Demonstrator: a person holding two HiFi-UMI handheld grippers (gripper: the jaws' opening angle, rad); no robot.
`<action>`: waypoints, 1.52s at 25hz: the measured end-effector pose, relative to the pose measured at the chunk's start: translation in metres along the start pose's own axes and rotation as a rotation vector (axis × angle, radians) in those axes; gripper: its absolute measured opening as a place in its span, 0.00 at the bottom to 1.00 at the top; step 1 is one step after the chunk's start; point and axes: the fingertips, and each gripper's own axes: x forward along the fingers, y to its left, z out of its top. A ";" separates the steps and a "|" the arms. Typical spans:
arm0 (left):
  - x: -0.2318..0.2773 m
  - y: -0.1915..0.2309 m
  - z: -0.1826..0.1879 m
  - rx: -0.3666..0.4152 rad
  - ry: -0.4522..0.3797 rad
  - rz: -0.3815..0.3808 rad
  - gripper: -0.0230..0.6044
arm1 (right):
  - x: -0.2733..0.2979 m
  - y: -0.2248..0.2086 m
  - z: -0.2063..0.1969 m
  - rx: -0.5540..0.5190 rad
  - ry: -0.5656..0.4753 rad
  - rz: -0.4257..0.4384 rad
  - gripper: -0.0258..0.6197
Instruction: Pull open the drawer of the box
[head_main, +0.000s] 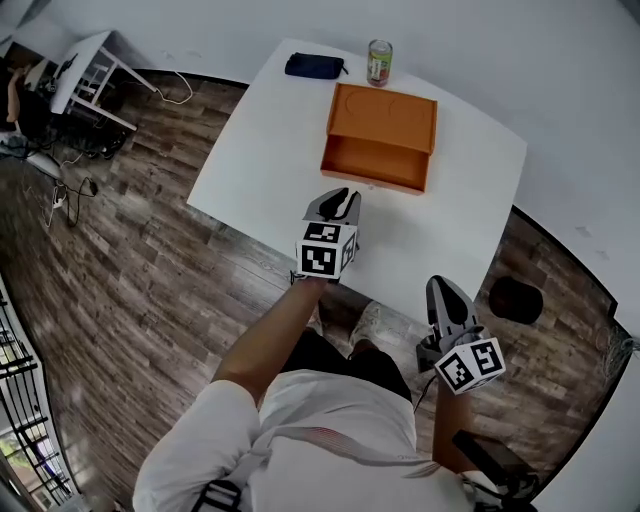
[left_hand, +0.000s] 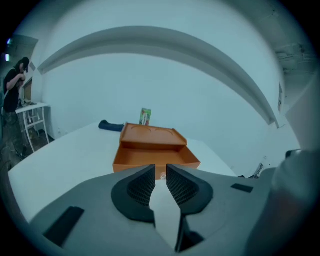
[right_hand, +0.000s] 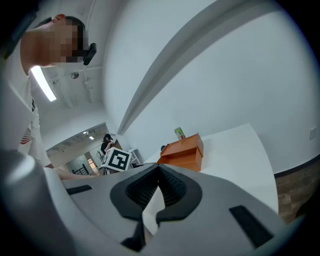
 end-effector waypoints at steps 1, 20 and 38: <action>-0.013 -0.001 0.011 0.008 -0.034 -0.001 0.16 | 0.000 0.002 0.004 -0.005 -0.008 0.015 0.04; -0.277 -0.040 0.096 0.041 -0.437 -0.071 0.06 | -0.042 0.082 0.062 -0.120 -0.131 0.124 0.04; -0.387 -0.020 0.046 0.082 -0.457 -0.310 0.06 | -0.102 0.197 0.053 -0.276 -0.220 -0.031 0.04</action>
